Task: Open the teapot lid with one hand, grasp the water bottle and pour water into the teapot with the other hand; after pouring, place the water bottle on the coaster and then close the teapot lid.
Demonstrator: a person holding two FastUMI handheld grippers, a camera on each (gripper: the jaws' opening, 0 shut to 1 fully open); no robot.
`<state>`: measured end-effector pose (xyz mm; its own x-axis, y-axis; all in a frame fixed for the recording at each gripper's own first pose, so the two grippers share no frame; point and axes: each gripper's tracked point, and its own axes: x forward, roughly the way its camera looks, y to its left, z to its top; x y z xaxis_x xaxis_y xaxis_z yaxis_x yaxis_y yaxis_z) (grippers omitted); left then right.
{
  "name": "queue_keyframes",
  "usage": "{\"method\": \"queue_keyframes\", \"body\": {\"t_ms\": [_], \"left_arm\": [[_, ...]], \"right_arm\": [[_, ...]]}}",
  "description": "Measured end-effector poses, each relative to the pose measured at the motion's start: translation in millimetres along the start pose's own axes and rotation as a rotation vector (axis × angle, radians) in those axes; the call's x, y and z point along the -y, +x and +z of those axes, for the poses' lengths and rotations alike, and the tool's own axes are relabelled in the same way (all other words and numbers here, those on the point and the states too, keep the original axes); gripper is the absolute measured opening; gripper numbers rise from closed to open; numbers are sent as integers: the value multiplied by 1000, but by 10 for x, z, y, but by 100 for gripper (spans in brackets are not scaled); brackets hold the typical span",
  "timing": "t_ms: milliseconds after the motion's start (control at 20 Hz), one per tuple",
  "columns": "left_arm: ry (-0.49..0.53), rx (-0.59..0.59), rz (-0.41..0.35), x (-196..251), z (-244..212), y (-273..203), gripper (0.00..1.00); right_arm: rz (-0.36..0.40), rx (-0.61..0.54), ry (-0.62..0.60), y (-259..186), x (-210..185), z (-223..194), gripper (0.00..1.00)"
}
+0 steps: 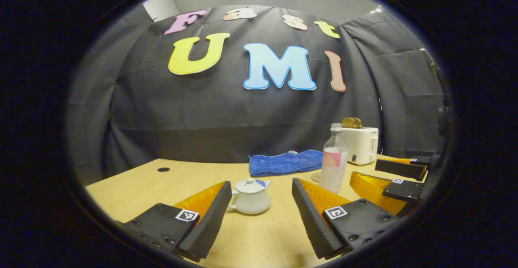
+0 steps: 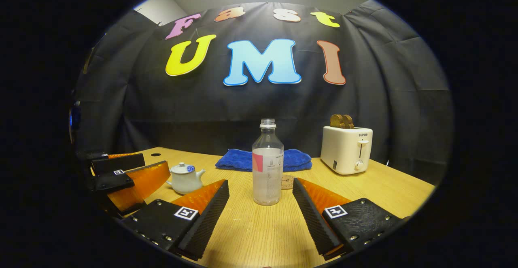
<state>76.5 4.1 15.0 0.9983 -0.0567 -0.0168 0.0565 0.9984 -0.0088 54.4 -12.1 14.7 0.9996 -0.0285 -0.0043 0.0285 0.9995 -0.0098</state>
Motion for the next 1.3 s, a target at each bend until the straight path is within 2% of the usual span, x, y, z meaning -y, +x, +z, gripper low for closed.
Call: {"method": "queue_keyframes", "body": {"t_ms": [150, 300, 700, 950, 1250, 1300], "left_arm": [[27, 1, -8, -39, 57, 208, 100], [8, -17, -26, -48, 15, 384, 100], [-3, -46, -66, -124, -71, 797, 100], [-5, -84, -87, -199, -295, 977, 100], [11, -70, -129, -98, -273, 1086, 99], [8, -72, -130, -95, -267, 1090, 95]], "right_arm": [[6, 16, 21, 158, -9, 119, 98], [-5, 20, 47, 307, 17, 205, 97], [-42, -6, 87, 675, 44, 203, 96], [-67, -35, 65, 850, 73, 23, 97], [-97, -59, 77, 993, 128, -121, 97], [-90, -66, 90, 1007, 110, -136, 97]]}}
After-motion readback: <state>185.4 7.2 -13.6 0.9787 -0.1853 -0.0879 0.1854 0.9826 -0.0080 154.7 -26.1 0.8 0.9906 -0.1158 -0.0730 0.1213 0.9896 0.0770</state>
